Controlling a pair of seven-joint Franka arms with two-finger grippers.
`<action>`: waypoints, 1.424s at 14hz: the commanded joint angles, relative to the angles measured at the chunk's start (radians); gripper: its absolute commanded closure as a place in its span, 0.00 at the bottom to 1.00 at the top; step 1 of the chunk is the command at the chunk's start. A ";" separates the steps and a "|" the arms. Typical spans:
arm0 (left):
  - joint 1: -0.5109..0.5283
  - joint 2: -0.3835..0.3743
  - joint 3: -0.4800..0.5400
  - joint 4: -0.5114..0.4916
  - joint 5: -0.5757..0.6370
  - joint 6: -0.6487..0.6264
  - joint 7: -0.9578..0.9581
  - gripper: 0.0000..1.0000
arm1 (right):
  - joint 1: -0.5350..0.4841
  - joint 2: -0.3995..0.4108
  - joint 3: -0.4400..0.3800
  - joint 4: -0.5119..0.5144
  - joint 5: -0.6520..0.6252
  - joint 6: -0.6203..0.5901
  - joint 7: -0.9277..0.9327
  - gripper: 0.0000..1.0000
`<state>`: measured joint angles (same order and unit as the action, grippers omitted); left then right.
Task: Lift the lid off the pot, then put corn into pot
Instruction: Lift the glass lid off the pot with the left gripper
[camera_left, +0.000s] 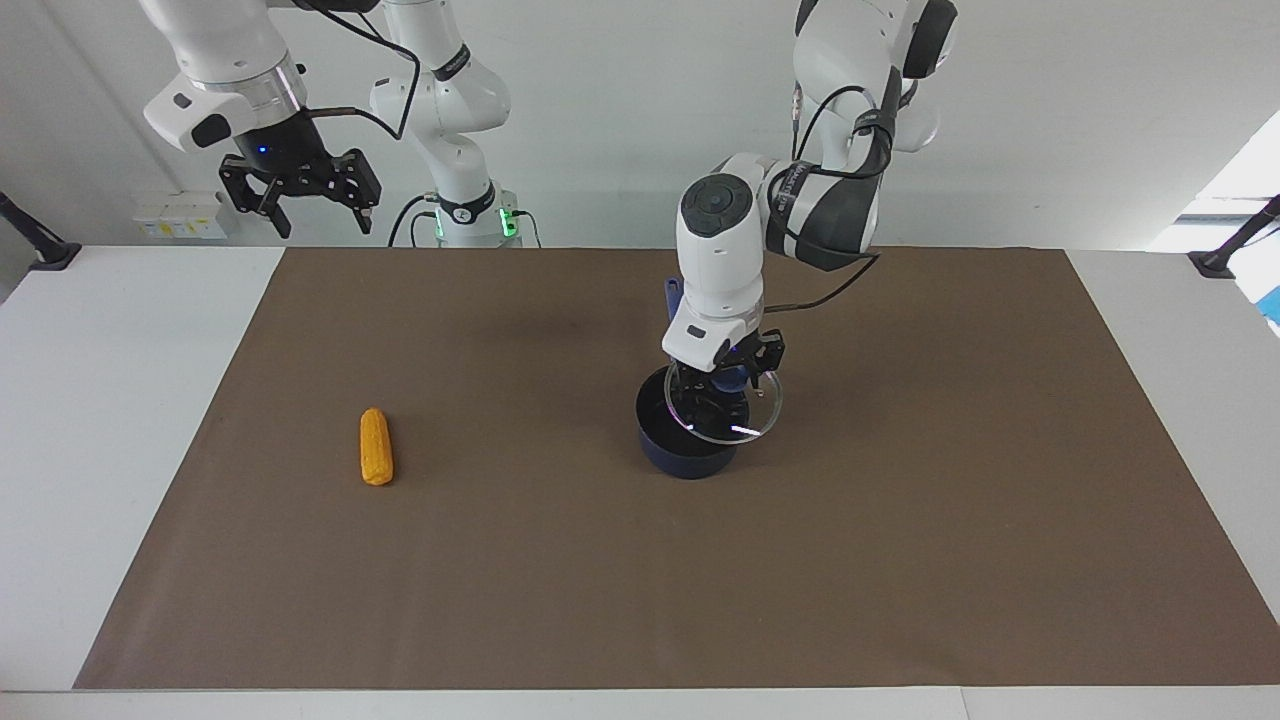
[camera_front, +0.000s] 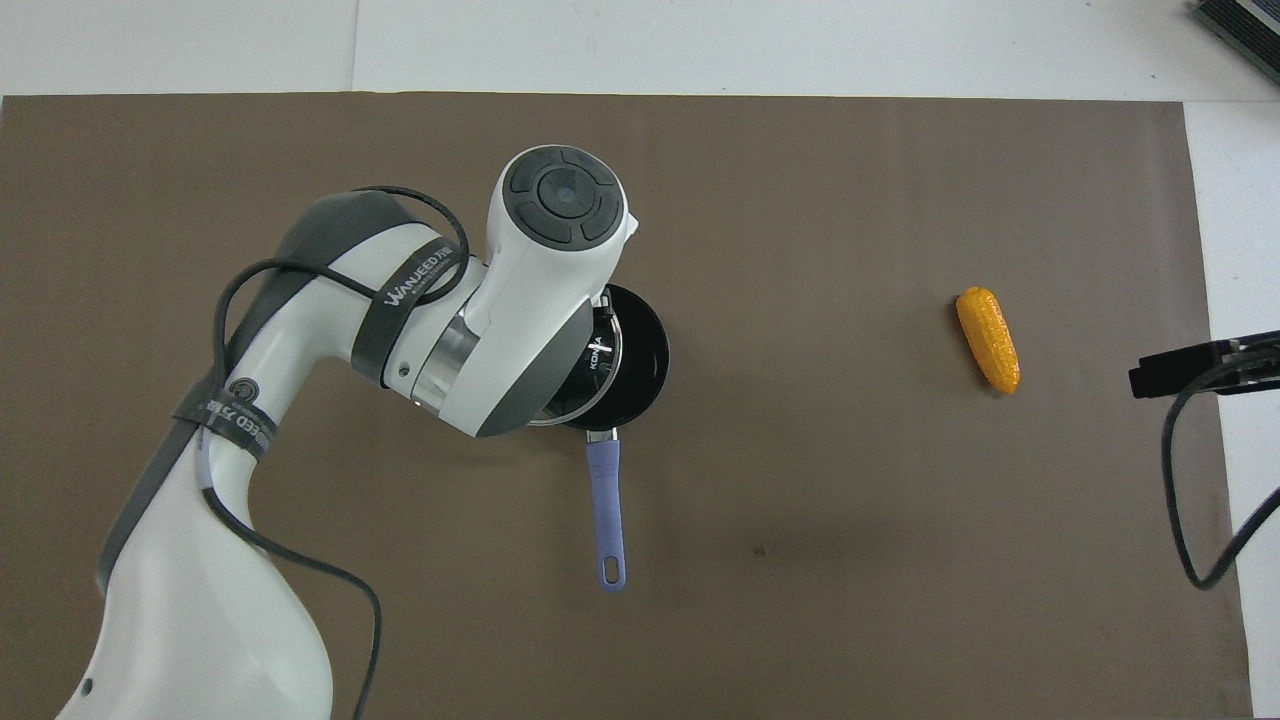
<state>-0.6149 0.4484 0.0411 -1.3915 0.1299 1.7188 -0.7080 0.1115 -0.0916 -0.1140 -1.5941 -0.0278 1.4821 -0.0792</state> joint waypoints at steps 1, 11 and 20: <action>0.085 -0.025 -0.003 -0.003 0.014 -0.064 -0.001 1.00 | -0.007 -0.016 0.004 -0.010 -0.001 -0.013 -0.019 0.00; 0.328 -0.178 -0.004 -0.258 0.008 0.054 0.123 1.00 | -0.003 -0.017 0.011 -0.012 0.000 -0.016 -0.025 0.00; 0.432 -0.474 0.000 -0.818 0.030 0.415 0.298 1.00 | -0.013 0.205 0.010 -0.145 0.000 0.452 -0.088 0.00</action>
<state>-0.2138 0.0693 0.0487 -2.0853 0.1341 2.0608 -0.4571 0.1106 0.0270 -0.1112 -1.7450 -0.0278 1.8630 -0.1271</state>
